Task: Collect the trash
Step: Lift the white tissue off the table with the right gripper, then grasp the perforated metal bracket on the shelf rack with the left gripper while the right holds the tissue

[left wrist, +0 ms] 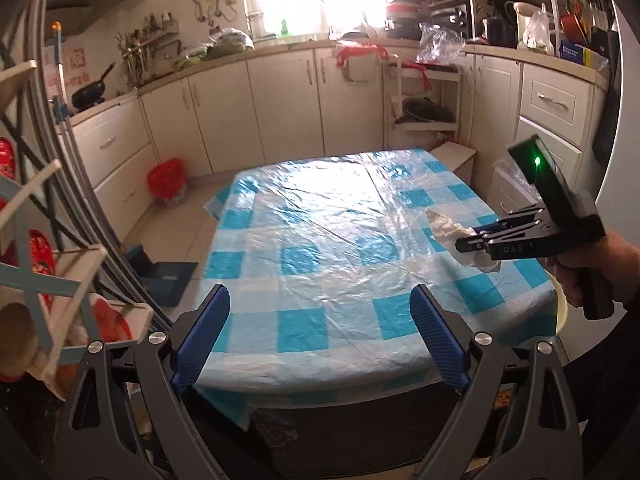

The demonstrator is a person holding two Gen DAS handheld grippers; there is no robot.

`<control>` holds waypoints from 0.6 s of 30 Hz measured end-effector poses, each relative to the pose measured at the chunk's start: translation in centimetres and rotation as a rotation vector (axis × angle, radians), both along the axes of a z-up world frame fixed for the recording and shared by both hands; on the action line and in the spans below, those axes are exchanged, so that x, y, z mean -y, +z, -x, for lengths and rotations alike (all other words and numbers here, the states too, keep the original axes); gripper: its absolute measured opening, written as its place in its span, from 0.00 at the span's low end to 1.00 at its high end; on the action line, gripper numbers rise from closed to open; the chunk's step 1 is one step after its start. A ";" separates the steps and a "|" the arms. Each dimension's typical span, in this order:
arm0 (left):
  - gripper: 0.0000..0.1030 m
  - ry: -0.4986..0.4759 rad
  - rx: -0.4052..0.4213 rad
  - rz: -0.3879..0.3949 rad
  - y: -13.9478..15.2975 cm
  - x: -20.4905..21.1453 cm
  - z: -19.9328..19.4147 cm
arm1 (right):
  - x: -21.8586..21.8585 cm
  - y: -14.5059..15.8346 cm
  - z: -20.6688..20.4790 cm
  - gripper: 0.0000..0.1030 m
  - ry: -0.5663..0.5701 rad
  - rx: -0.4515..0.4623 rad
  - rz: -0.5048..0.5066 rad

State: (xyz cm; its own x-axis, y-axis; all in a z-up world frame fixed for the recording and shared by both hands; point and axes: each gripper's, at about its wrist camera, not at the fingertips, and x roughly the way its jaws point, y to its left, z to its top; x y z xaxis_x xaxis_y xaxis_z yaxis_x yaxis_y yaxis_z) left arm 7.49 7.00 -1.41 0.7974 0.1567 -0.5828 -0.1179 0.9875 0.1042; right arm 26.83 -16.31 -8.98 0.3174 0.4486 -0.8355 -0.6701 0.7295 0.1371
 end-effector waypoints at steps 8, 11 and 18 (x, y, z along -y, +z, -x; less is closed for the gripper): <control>0.82 0.351 0.266 -0.025 8.7 -14.4 14.7 | -0.4 -0.8 0.1 0.25 -0.013 -0.004 0.030; 0.81 0.549 0.410 -0.033 12.8 -20.6 21.2 | -0.2 -1.5 0.2 0.25 -0.031 -0.018 0.047; 0.81 0.638 0.529 -0.055 20.3 -32.6 26.3 | -0.3 -3.2 1.3 0.30 -0.062 -0.040 0.066</control>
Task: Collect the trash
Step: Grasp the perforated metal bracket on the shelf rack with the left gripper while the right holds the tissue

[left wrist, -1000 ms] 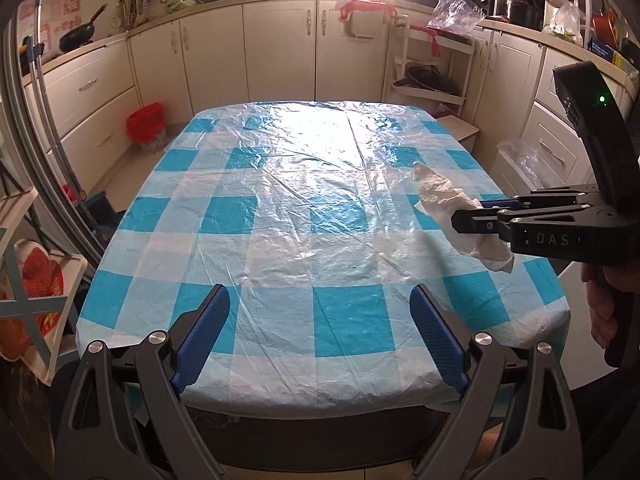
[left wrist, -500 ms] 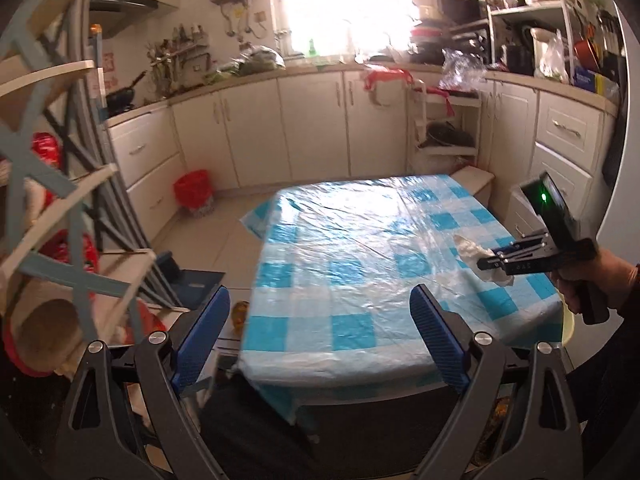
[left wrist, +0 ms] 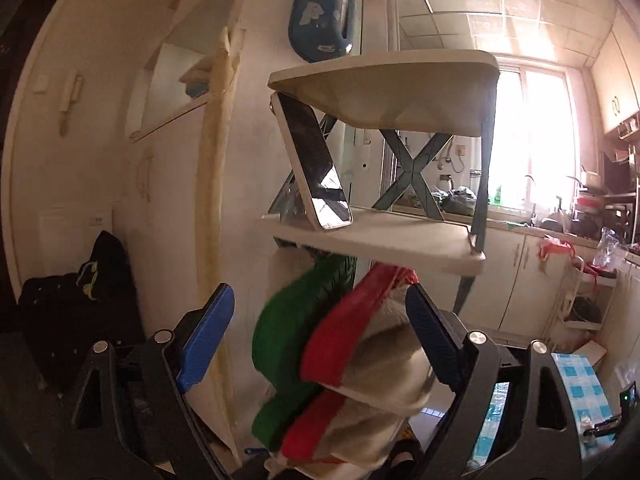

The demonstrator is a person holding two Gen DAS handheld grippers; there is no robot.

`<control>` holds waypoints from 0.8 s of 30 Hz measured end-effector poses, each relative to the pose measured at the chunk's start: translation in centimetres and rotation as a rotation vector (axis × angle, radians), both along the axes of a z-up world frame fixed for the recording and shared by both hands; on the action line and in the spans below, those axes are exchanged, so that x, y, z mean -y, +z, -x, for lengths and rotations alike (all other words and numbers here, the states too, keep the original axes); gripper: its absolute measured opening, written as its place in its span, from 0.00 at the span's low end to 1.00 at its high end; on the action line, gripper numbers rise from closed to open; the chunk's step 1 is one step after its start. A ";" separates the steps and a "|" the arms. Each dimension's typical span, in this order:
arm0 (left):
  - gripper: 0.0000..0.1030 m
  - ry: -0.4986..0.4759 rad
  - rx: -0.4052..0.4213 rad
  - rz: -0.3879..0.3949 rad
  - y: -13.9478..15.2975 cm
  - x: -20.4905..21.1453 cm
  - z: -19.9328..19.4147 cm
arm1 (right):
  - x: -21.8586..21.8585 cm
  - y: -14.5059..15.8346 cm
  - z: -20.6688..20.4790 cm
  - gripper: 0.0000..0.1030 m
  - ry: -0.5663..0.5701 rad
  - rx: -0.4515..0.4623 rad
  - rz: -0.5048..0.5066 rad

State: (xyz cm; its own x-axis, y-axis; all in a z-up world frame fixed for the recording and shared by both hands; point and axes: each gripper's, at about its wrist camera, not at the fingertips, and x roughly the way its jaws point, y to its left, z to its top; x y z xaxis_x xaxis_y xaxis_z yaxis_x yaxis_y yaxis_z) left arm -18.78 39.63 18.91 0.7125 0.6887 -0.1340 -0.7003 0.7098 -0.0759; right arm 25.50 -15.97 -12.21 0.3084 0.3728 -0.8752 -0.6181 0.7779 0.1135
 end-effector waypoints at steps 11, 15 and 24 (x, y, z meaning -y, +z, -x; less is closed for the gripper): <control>0.70 -0.021 -0.076 -0.057 3.3 -10.7 -2.7 | 0.1 0.0 0.8 0.38 -0.076 0.002 -0.073; 0.69 -0.060 -0.137 -0.114 3.3 -10.9 -4.6 | -0.3 0.0 0.8 0.41 -0.090 0.003 -0.084; 0.58 -0.143 -0.201 -0.157 2.9 -11.9 -7.4 | -0.8 -0.2 1.1 0.49 -0.101 0.009 -0.103</control>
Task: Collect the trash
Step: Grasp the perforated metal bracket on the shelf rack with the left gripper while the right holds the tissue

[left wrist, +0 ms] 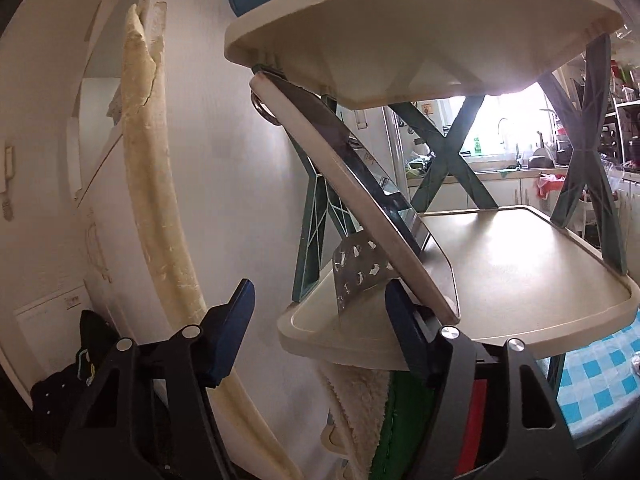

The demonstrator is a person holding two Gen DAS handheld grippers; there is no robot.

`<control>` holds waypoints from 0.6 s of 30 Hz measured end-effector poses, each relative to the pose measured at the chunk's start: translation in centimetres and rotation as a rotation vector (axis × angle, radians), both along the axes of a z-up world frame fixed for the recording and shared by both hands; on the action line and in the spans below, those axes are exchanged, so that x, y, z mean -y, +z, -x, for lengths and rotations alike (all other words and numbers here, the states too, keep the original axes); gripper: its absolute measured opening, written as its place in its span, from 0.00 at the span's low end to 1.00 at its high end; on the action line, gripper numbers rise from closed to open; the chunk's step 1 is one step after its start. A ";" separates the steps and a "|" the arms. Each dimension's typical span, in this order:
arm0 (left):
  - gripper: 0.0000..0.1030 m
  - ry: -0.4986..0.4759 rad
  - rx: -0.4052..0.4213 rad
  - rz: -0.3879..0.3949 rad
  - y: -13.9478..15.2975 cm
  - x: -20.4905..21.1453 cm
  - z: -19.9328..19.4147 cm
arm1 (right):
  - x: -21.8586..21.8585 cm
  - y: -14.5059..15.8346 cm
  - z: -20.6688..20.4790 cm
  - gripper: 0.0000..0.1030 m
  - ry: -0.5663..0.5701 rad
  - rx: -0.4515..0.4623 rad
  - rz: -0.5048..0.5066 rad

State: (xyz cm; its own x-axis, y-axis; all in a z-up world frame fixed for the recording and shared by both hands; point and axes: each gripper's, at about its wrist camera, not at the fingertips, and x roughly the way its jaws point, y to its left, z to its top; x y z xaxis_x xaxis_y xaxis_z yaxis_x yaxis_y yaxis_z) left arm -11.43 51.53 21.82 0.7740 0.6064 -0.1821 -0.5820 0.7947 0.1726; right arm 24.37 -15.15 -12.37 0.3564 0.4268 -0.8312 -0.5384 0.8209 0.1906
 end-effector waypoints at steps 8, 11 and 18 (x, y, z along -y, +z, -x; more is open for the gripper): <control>0.14 -0.069 0.013 0.036 -0.2 -0.5 -1.0 | -0.2 0.0 0.2 0.53 -0.005 0.007 -0.003; 0.03 -0.052 0.034 0.062 -0.3 -0.8 -0.8 | -0.1 0.0 0.2 0.53 -0.006 0.007 -0.006; 0.02 -0.018 0.043 0.067 -0.6 0.6 2.0 | -0.1 -0.1 0.3 0.53 -0.003 0.005 -0.010</control>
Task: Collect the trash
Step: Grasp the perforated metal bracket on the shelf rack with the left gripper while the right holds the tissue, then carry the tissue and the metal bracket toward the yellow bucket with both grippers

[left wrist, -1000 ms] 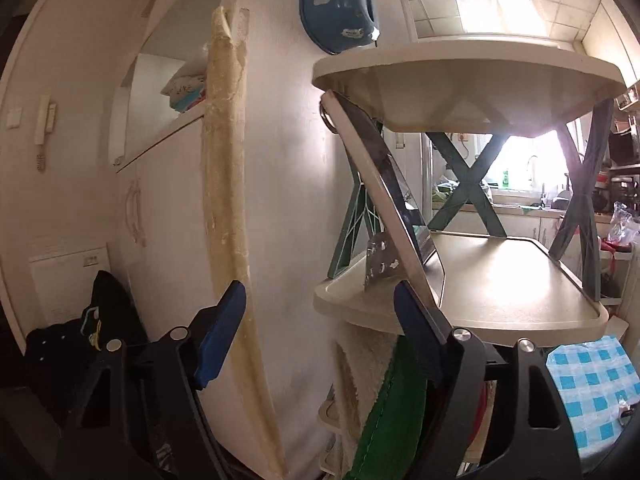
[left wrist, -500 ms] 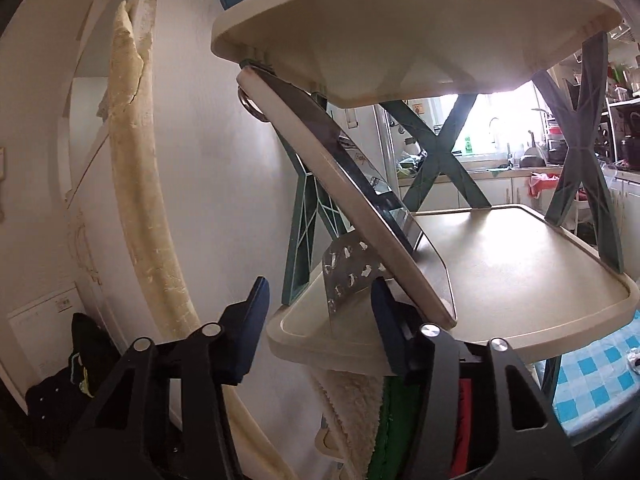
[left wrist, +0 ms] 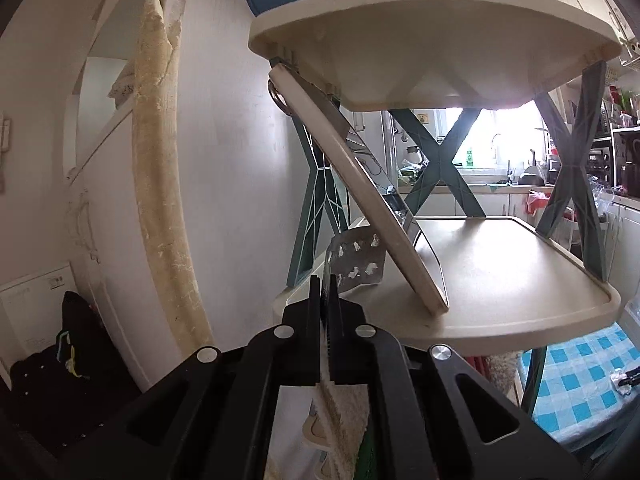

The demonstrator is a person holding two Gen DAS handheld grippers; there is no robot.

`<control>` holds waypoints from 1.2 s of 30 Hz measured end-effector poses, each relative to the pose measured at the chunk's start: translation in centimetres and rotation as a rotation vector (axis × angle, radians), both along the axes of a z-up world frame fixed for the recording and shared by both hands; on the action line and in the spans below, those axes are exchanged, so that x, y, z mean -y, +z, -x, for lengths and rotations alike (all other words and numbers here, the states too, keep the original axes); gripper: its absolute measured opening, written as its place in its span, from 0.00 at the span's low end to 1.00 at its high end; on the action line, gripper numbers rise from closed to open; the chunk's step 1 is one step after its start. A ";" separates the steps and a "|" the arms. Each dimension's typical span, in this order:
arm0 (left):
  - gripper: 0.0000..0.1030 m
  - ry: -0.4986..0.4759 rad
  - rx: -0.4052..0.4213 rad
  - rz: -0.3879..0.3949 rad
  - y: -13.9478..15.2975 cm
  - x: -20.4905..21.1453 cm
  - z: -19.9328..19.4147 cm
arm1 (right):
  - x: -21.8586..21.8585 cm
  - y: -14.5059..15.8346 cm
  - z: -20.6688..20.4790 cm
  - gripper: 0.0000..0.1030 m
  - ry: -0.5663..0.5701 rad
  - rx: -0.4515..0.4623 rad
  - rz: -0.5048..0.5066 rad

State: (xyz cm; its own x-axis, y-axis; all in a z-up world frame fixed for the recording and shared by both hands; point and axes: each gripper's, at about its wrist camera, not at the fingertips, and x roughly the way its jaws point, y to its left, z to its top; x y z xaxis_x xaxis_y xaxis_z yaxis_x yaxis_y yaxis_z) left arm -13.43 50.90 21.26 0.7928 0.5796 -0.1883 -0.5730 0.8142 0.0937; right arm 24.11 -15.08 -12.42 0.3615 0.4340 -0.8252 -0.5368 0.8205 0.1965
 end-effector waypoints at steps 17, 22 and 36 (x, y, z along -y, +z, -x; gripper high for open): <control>0.02 -0.091 -0.018 0.072 -3.7 12.2 11.6 | 0.2 0.1 0.0 0.28 -0.001 -0.024 -0.049; 0.02 -0.383 -0.083 0.131 -7.5 19.9 5.0 | 0.6 0.7 1.1 0.17 0.019 -0.003 -0.063; 0.02 -0.758 -0.202 0.363 -18.6 35.8 -16.6 | 6.6 3.7 2.2 0.15 -0.075 0.064 -0.176</control>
